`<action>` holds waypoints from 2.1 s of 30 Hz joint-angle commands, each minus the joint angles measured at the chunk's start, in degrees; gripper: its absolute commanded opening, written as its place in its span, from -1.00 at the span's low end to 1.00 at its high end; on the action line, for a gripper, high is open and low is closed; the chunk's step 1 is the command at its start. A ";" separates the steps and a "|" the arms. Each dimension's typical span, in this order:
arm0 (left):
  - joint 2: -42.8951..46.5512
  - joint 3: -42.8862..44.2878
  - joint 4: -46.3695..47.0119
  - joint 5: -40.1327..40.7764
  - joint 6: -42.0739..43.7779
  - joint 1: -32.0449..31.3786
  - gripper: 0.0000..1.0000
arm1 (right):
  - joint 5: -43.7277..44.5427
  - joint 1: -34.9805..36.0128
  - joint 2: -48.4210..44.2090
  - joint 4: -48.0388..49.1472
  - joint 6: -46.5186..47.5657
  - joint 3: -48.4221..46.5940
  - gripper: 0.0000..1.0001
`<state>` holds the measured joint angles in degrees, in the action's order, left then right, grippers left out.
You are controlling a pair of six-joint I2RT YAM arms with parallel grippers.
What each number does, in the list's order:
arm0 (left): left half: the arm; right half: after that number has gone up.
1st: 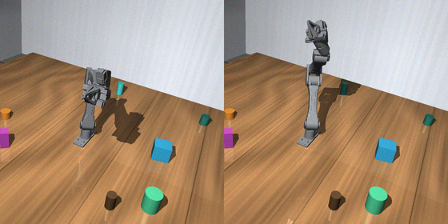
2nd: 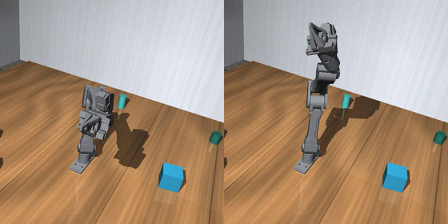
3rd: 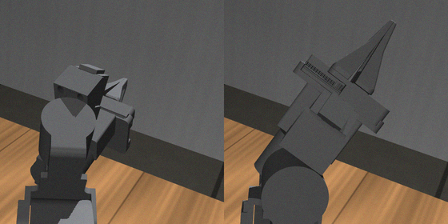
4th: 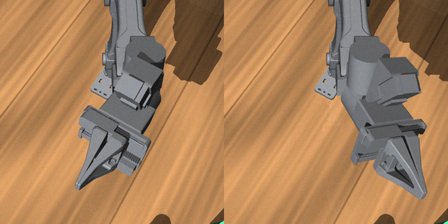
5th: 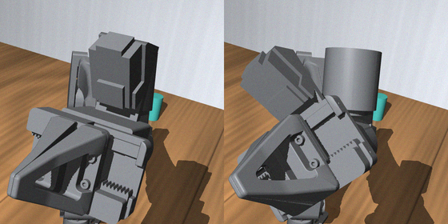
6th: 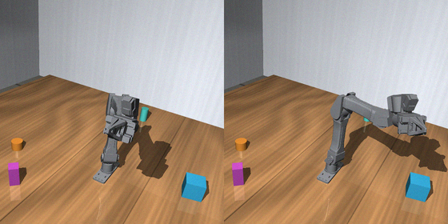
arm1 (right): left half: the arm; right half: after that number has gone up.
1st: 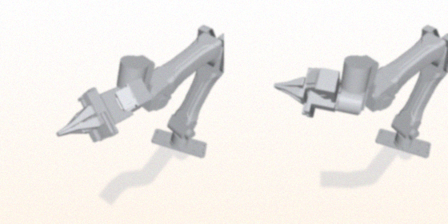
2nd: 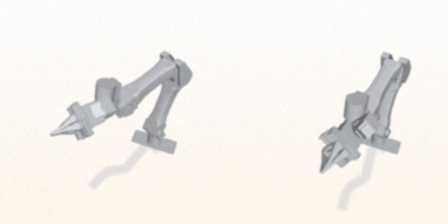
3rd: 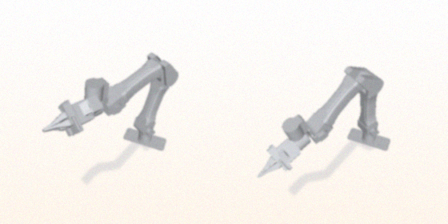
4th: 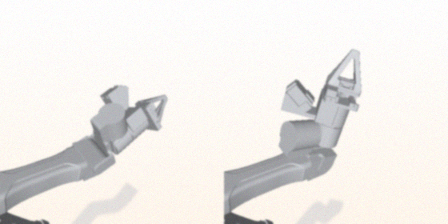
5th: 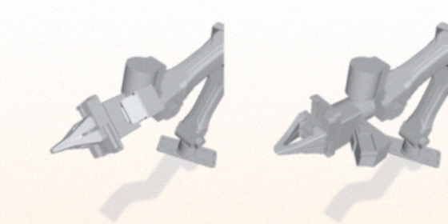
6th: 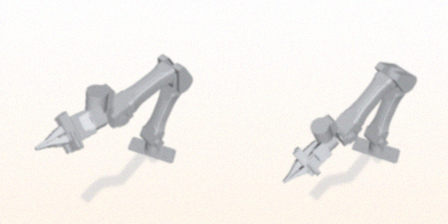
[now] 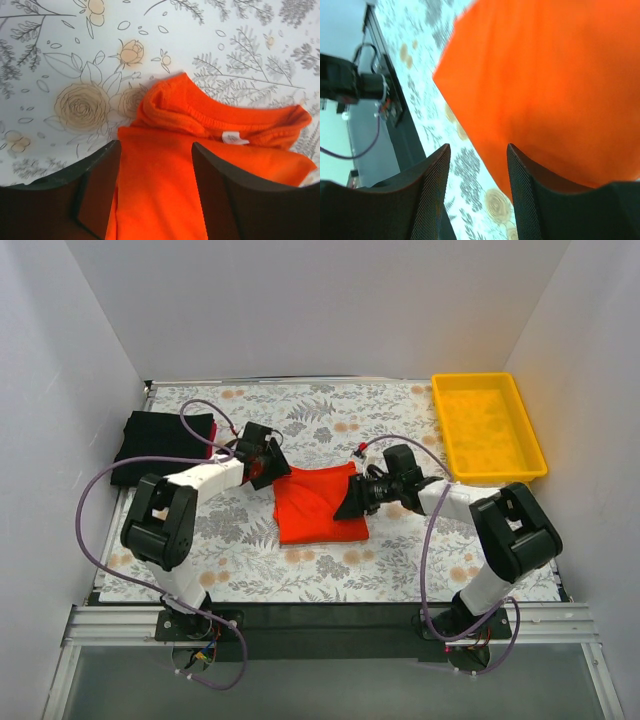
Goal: Fold and stack the t-shirts
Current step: Fold the tshirt
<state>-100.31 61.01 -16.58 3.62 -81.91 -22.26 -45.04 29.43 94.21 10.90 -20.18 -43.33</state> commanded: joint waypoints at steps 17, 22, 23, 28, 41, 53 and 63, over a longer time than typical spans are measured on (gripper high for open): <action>18.49 -21.27 -5.83 -16.89 -4.40 -8.33 -0.56 | 1.27 -1.30 4.04 9.40 -6.71 -3.61 -0.08; 14.63 -26.56 -5.74 -18.65 -3.52 -4.65 -0.84 | 1.61 -3.85 8.61 10.64 -5.66 -2.99 -0.10; 14.10 -27.69 -5.92 -18.73 -3.26 -3.76 -0.88 | 1.71 -4.29 8.97 11.07 -5.65 -2.81 -0.10; 16.90 -28.23 -5.31 -19.53 -1.94 -1.91 -0.87 | -0.66 -4.82 7.22 11.16 -7.23 -5.62 -0.12; 19.45 -28.05 -6.27 -16.02 -2.38 -1.73 -0.86 | 0.39 -6.13 20.91 12.04 -8.56 -18.62 -0.14; 23.14 -27.44 -6.36 -16.71 -1.94 -1.29 -0.77 | -1.90 -10.62 21.37 14.24 -4.51 -18.55 -0.14; 28.77 -16.11 -12.51 -10.75 2.71 5.11 0.31 | 15.28 -0.29 1.96 -4.80 7.68 -16.60 -0.02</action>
<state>-74.41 41.21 -26.65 -11.33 -82.06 -19.97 -38.98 23.35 101.34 15.16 -20.34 -59.11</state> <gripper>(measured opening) 0.614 0.488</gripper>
